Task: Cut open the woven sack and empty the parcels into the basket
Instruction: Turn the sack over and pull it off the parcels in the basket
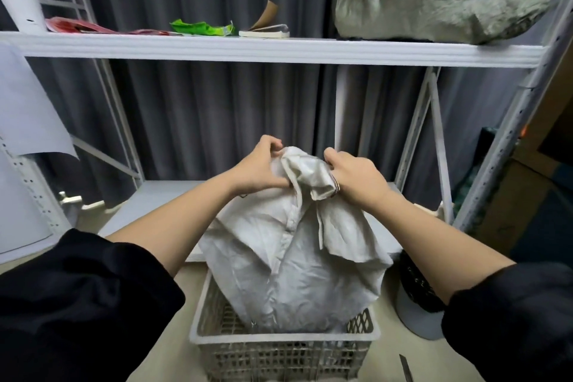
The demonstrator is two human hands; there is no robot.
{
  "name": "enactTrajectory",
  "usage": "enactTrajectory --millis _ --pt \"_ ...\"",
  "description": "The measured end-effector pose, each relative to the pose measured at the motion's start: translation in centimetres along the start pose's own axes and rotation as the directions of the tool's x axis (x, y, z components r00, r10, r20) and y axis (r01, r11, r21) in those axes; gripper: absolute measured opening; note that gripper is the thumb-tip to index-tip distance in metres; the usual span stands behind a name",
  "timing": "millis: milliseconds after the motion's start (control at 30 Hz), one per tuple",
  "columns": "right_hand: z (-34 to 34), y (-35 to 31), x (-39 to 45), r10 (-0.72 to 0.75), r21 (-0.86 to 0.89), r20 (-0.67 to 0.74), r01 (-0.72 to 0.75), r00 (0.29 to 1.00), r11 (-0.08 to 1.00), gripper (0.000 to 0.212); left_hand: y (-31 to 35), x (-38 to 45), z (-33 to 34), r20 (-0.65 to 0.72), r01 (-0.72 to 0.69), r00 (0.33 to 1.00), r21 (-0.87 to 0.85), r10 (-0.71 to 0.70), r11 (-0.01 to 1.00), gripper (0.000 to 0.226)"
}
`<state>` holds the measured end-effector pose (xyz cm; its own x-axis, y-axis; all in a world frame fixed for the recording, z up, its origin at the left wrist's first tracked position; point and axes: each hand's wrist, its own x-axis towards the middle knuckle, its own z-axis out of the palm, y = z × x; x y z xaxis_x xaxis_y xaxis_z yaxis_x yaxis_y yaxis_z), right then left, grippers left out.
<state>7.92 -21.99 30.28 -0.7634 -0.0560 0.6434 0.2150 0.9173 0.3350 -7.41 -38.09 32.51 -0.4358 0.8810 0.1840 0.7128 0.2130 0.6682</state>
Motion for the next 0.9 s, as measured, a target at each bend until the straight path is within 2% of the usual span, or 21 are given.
enactTrajectory --millis 67,100,133,167,200,300,333,367,433,467,500,567,633,667,700,733,767,800,833,867,900 --pt "0.3 -0.1 0.1 -0.165 -0.130 -0.014 0.161 0.986 0.978 0.020 -0.3 0.2 1.0 -0.015 -0.020 1.000 0.266 0.025 0.964 0.098" --pt "0.3 -0.2 0.1 -0.194 -0.146 -0.011 0.190 0.981 0.971 0.019 -0.2 0.4 1.6 -0.025 -0.046 0.998 0.363 0.060 0.931 0.085" --pt "0.1 -0.2 0.1 -0.197 -0.117 0.007 0.196 0.980 0.974 0.021 0.0 0.7 2.2 -0.047 -0.062 0.994 0.469 0.094 0.881 0.057" --pt "-0.5 -0.4 0.3 -0.171 -0.065 0.065 0.175 0.983 0.982 0.032 0.3 0.8 2.6 -0.068 -0.052 0.991 0.593 0.114 0.804 0.028" --pt "-1.0 -0.2 0.4 -0.131 -0.014 0.150 0.134 0.980 0.991 0.044 0.2 1.1 3.0 -0.091 -0.041 0.986 0.687 0.142 0.725 0.012" --pt "-1.4 0.7 0.4 0.013 0.154 0.350 -0.071 0.937 0.986 0.065 -0.7 0.8 3.0 -0.089 -0.094 0.951 0.829 0.295 0.552 0.009" --pt "-1.5 1.2 0.5 0.063 0.229 0.440 -0.180 0.896 0.957 0.070 -1.1 0.6 2.7 -0.039 -0.163 0.927 0.855 0.374 0.492 0.018" --pt "-1.7 2.0 0.8 0.096 0.328 0.569 -0.333 0.817 0.884 0.073 -1.6 0.4 2.5 0.028 -0.229 0.894 0.887 0.447 0.402 0.029" --pt "-2.7 3.2 1.2 -0.001 0.472 0.813 -0.657 0.583 0.588 0.072 -2.2 0.3 2.0 0.106 -0.270 0.825 0.937 0.555 0.222 0.040" --pt "-2.9 3.6 1.3 -0.063 0.475 0.861 -0.755 0.504 0.451 0.075 -2.6 0.3 1.9 0.134 -0.282 0.802 0.944 0.583 0.171 0.040" --pt "-3.0 3.7 1.3 -0.093 0.467 0.876 -0.786 0.473 0.404 0.083 -2.6 0.4 1.9 0.160 -0.293 0.775 0.948 0.612 0.124 0.037" --pt "-2.2 2.4 0.9 -0.026 0.406 0.890 -0.764 0.456 0.501 0.103 -2.6 0.6 1.9 0.196 -0.315 0.723 0.947 0.662 0.063 0.025" --pt "0.3 0.1 0.0 0.094 0.340 0.879 -0.753 0.468 0.563 0.107 -2.1 0.7 1.9 0.202 -0.363 0.710 0.926 0.675 0.105 0.021" --pt "1.6 -0.8 -0.6 0.160 0.343 0.848 -0.754 0.505 0.561 0.098 -1.8 0.7 1.9 0.186 -0.385 0.739 0.905 0.647 0.180 0.019" --pt "2.7 -1.3 -1.2 0.224 0.345 0.802 -0.736 0.554 0.583 0.081 -1.6 0.8 2.0 0.149 -0.385 0.787 0.877 0.599 0.288 0.015" --pt "3.4 -1.4 -1.6 0.289 0.321 0.749 -0.708 0.596 0.629 0.062 -1.6 1.0 1.9 0.117 -0.350 0.874 0.825 0.472 0.444 0.014" --pt "3.6 -1.4 -1.8 0.358 0.257 0.700 -0.686 0.618 0.681 0.045 -1.6 0.9 1.4 0.114 -0.282 0.951 0.700 0.287 0.656 0.022" --pt "3.5 -1.3 -1.7 0.421 0.178 0.644 -0.660 0.639 0.730 0.032 -1.4 0.4 0.6 0.154 -0.143 0.985 0.500 0.074 0.854 0.036" --pt "3.3 -1.2 -1.4 0.455 0.122 0.577 -0.622 0.679 0.773 0.024 -1.5 0.2 -0.3 0.236 0.055 0.964 0.277 -0.124 0.959 0.051" --pt "2.9 -1.2 -0.9 0.462 0.097 0.517 -0.585 0.721 0.805 0.019 -1.4 -0.2 -1.1 0.314 0.222 0.915 0.132 -0.253 0.966 0.065" --pt "2.4 -1.3 -0.4 0.451 0.101 0.466 -0.552 0.761 0.828 0.017 -1.5 -0.2 -1.6 0.344 0.311 0.885 0.066 -0.314 0.948 0.073"
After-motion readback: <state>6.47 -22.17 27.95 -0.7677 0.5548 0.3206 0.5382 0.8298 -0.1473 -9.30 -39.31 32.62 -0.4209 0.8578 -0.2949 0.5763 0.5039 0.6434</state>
